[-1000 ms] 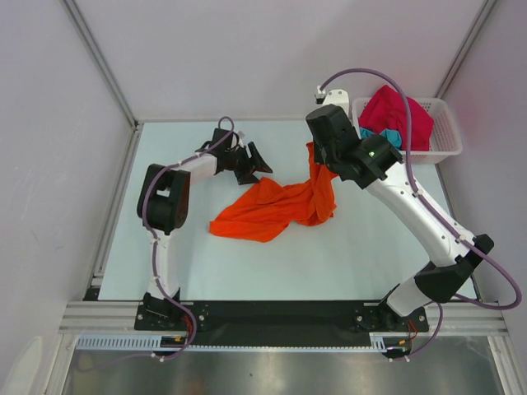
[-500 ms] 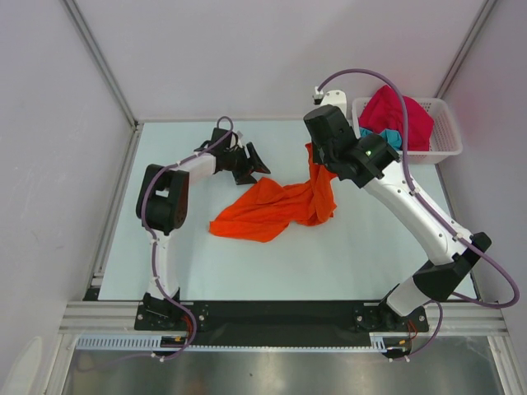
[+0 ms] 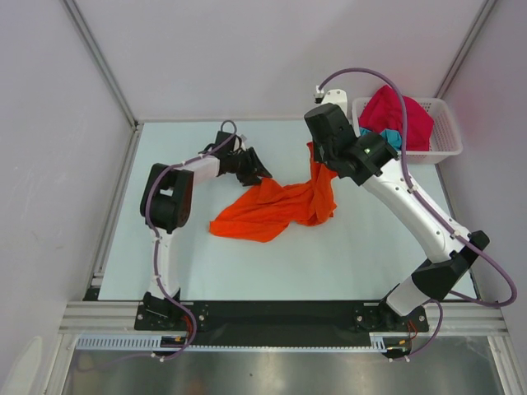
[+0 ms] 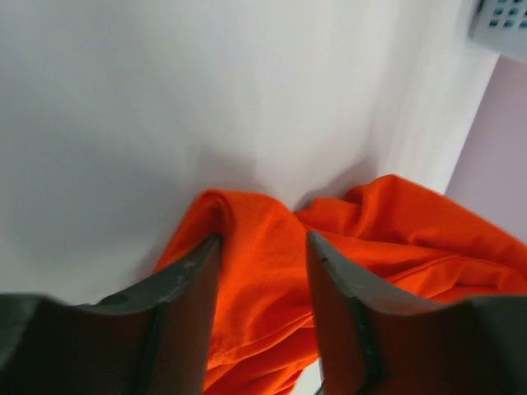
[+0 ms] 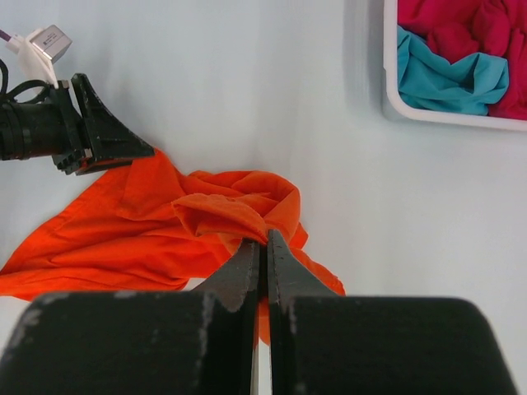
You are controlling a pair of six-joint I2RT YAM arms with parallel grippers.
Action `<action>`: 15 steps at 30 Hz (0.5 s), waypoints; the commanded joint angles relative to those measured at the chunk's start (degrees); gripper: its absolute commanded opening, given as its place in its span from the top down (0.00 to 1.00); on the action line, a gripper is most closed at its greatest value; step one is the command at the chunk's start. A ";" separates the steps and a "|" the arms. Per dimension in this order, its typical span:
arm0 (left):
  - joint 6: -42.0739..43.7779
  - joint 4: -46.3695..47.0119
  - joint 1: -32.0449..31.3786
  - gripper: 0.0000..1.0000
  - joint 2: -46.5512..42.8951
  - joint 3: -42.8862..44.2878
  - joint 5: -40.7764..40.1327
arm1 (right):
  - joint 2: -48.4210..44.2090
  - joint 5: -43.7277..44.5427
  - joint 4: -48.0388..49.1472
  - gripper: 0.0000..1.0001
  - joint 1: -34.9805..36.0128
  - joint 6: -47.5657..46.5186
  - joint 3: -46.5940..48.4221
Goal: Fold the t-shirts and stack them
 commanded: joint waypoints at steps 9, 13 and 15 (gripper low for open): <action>-0.06 -1.60 -1.11 1.00 0.18 1.79 0.72 | -1.38 0.20 2.31 1.00 -0.67 -0.14 -1.31; 2.65 -7.47 -0.24 1.00 -3.41 4.34 -2.09 | -1.12 0.37 2.75 1.00 -1.81 -2.16 -0.53; 3.54 -10.21 0.73 1.00 -4.74 8.02 -3.06 | -0.94 0.02 2.75 1.00 -3.74 -2.95 0.44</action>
